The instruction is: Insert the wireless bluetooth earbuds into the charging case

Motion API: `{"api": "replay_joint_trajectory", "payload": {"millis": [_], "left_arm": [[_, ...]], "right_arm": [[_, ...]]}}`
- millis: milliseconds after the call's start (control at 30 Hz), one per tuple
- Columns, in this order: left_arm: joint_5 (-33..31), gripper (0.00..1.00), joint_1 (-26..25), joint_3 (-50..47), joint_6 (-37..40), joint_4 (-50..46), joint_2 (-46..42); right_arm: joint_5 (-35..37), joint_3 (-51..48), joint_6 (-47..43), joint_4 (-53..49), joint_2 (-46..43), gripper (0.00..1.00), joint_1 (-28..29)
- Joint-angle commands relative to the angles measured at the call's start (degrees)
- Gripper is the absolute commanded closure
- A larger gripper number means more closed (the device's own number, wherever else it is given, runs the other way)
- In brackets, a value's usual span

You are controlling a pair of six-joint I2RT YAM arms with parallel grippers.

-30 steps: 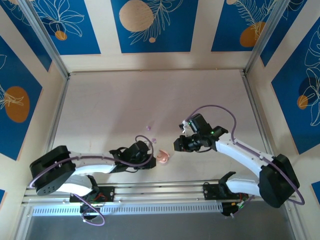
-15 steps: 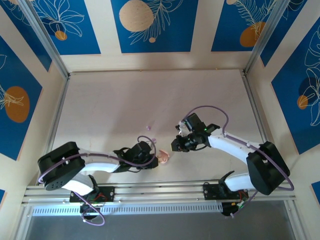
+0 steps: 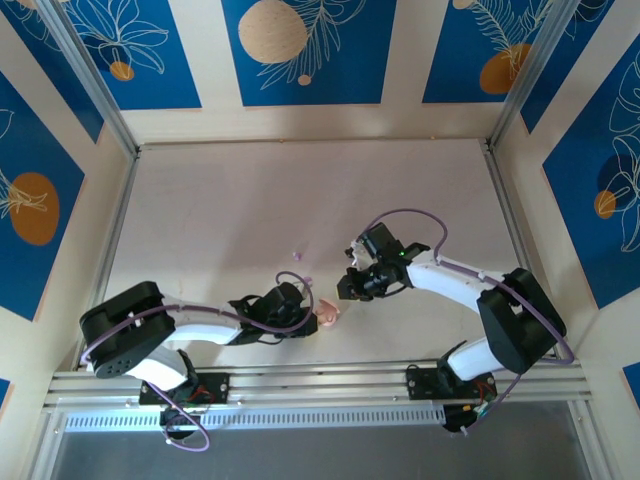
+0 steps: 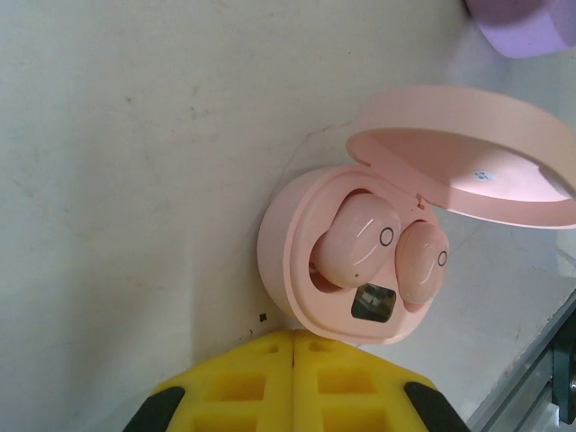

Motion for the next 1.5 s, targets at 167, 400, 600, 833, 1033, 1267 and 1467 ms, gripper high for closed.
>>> {"api": "replay_joint_trajectory", "payload": {"millis": [167,400,600,833,1033,1267,1467], "left_arm": [[-1.40,1.00,-0.39,1.96,1.97,1.30,2.90],[-1.89,1.00,-0.39,2.24,2.43,0.80,2.81],[-2.00,1.00,-0.39,2.37,2.64,0.56,2.81],[-2.15,1.00,-0.39,2.32,2.93,0.18,2.72],[-2.98,1.00,-0.34,1.56,3.01,-0.40,1.39],[-6.47,0.97,-0.17,-0.95,3.20,-7.61,-7.11],[-8.45,0.80,3.22,-1.18,5.85,-20.40,-17.78]], "right_arm": [[-1.60,1.57,-0.65,-0.20,0.64,0.82,2.11],[-1.38,2.02,-0.39,-0.54,1.33,0.82,3.83],[-1.24,1.97,-0.12,-0.72,1.44,0.82,5.19],[-0.76,2.09,0.14,-1.30,1.02,0.82,7.17],[0.07,2.92,0.11,-2.33,0.86,0.82,8.38],[2.22,3.78,0.41,-3.48,-0.11,0.81,9.55],[3.73,5.85,0.32,-4.64,1.85,0.78,11.37]]}}
